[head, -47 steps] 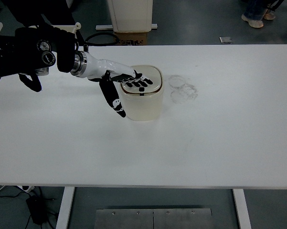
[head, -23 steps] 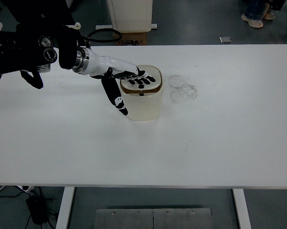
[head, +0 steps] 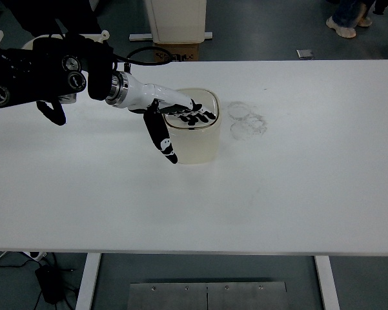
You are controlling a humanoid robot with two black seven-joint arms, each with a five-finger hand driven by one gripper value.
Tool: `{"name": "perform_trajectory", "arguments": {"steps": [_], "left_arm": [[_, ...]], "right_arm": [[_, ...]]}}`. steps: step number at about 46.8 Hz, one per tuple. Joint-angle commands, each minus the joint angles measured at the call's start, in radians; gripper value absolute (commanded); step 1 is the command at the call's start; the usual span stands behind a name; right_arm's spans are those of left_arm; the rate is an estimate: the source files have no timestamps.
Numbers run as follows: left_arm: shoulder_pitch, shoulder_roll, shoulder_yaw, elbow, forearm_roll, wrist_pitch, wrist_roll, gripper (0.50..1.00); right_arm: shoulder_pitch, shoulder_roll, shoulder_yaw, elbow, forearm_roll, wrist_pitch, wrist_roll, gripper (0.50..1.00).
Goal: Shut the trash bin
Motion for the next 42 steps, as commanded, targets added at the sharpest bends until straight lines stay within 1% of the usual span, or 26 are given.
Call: {"name": "perform_trajectory", "arguments": {"steps": [1, 14, 19, 23, 28, 34, 39, 42], "left_arm": [[0.007, -0.002, 0.000, 0.000, 0.000, 0.001, 0.000, 1.000], [0.005, -0.008, 0.000, 0.001, 0.000, 0.004, 0.000, 1.000], [-0.010, -0.002, -0.004, 0.009, -0.006, 0.003, 0.000, 1.000], [-0.041, 0.004, -0.007, 0.011, -0.015, 0.001, 0.000, 1.000], [-0.048, 0.010, -0.011, 0.012, -0.018, 0.004, -0.001, 1.000], [-0.041, 0.013, -0.053, 0.064, -0.057, 0.009, -0.001, 1.000], [-0.025, 0.027, -0.115, 0.132, -0.144, 0.012, -0.004, 1.000], [-0.010, 0.033, -0.168, 0.170, -0.211, 0.021, -0.015, 1.000]], "right_arm": [[0.000, 0.000, 0.000, 0.000, 0.000, -0.001, 0.000, 0.993], [0.000, 0.000, -0.001, 0.000, 0.000, -0.001, 0.000, 0.993], [0.000, 0.000, 0.000, 0.000, 0.000, -0.001, 0.000, 0.993], [0.000, 0.000, 0.000, 0.000, 0.000, -0.001, 0.000, 0.993], [0.000, 0.000, 0.000, 0.000, 0.000, -0.001, 0.000, 0.993], [0.000, 0.000, 0.000, 0.000, -0.001, -0.001, 0.000, 0.993], [0.000, 0.000, 0.000, 0.000, 0.000, -0.001, 0.000, 0.993], [0.000, 0.000, 0.000, 0.000, 0.000, -0.001, 0.000, 0.993]]}}
